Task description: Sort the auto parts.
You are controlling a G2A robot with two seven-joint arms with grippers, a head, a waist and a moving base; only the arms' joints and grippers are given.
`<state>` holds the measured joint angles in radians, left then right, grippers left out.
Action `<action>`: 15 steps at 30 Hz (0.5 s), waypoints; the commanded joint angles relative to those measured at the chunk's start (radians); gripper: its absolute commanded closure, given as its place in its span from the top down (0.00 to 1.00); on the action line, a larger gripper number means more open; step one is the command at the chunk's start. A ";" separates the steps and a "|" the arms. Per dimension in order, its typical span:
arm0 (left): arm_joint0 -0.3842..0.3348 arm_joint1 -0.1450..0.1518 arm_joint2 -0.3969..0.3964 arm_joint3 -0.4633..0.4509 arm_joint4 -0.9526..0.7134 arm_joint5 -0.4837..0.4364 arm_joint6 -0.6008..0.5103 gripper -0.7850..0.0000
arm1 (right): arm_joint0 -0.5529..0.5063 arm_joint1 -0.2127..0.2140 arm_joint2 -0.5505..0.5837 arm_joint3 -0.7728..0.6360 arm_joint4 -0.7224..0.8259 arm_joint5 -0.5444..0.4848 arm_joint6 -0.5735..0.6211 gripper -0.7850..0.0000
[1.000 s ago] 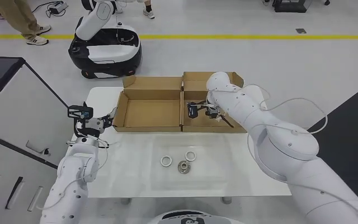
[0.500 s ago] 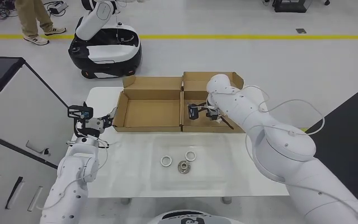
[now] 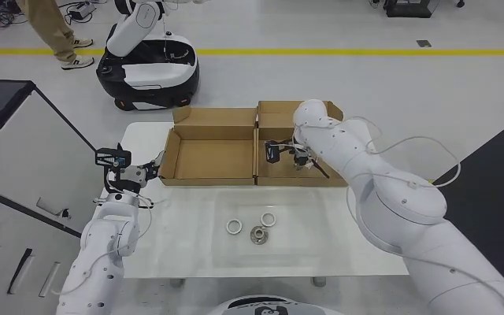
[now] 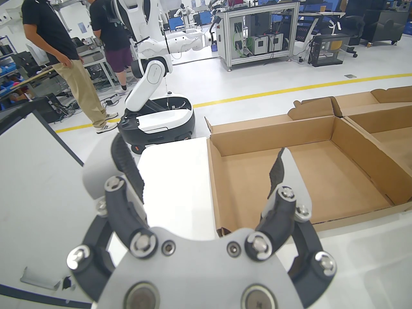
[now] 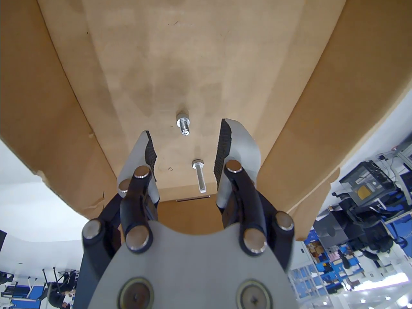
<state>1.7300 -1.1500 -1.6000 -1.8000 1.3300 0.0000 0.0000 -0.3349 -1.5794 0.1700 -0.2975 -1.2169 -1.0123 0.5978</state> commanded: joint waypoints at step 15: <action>0.000 0.000 0.000 0.000 0.000 0.000 0.000 1.00 | 0.079 0.099 0.000 -0.091 -0.068 0.000 -0.351 1.00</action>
<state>1.7300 -1.1500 -1.6000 -1.8000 1.3300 0.0000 0.0000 -0.2579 -1.4884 0.1700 -0.3814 -1.2770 -1.0123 0.2716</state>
